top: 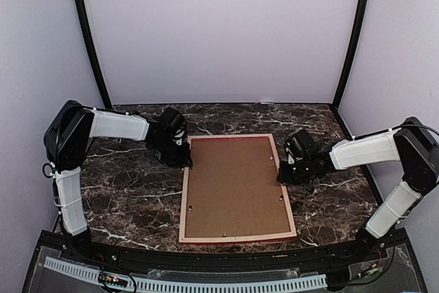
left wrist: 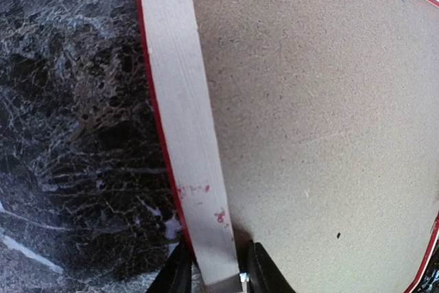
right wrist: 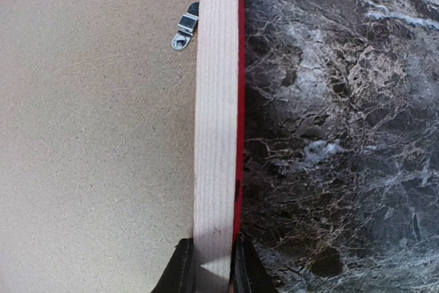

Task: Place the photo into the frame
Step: Press the fastener onto the backboard.

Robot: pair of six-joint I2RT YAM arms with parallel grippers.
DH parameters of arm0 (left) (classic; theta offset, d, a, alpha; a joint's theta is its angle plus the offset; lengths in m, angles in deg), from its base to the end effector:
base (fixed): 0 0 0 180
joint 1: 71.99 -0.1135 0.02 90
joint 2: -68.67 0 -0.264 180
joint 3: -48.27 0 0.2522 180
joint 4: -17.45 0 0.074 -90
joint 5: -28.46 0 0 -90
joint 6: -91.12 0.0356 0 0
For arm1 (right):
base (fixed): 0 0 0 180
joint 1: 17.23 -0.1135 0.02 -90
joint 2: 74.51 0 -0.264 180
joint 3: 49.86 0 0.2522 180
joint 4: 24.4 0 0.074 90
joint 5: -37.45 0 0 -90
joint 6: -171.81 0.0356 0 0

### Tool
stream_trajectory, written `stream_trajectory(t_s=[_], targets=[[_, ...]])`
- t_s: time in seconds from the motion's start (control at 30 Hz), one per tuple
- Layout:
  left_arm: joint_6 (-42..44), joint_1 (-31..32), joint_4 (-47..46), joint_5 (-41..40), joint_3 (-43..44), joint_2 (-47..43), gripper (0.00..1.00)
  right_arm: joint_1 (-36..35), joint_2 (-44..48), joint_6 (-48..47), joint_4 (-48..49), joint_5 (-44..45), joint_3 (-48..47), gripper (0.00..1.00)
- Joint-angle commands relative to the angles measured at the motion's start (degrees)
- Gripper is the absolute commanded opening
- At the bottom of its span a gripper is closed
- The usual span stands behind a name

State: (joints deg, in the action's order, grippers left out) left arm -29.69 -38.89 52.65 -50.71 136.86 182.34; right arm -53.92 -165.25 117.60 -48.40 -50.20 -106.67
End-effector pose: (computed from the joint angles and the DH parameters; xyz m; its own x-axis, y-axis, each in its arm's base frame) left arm 0.3385 -0.2286 0.1538 -0.9395 0.0120 -0.3422 0.1551 0.9059 -0.3941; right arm 0.2341 0.1726 0.1439 -0.8901 0.0655 -0.4510 -0.0727 0.9566 0.2823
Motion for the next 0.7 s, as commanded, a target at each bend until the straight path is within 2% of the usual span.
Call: stream_trajectory(t_s=[0.0,0.1,0.17,0.23,0.43,0.67], targets=[[0.3,1.1,2.2,6.6,-1.5,-1.1,0.3,-0.3,-3.8,0.9,-1.1,-4.6,2.8,0.09],[0.4,0.3,2.2,7.3,-0.4,-2.2,0.38,-0.3,-4.0,1.4,-1.4,-4.3,2.7,0.09],[0.8,-0.1,2.7,6.7,0.5,-3.0,0.52,-0.3,-4.2,1.5,-1.6,-4.2,2.4,0.09],[1.4,-0.1,2.9,6.3,1.2,-3.8,0.6,-0.3,-4.2,1.5,-1.8,-4.0,2.3,0.09],[3.1,0.7,3.8,8.0,-1.3,-6.7,0.7,-0.2,-4.7,1.6,-2.0,-4.0,1.6,0.08],[6.6,7.0,10.2,-0.4,-8.7,-13.3,0.78,-0.1,-4.9,1.8,-2.3,-4.3,1.1,0.08]])
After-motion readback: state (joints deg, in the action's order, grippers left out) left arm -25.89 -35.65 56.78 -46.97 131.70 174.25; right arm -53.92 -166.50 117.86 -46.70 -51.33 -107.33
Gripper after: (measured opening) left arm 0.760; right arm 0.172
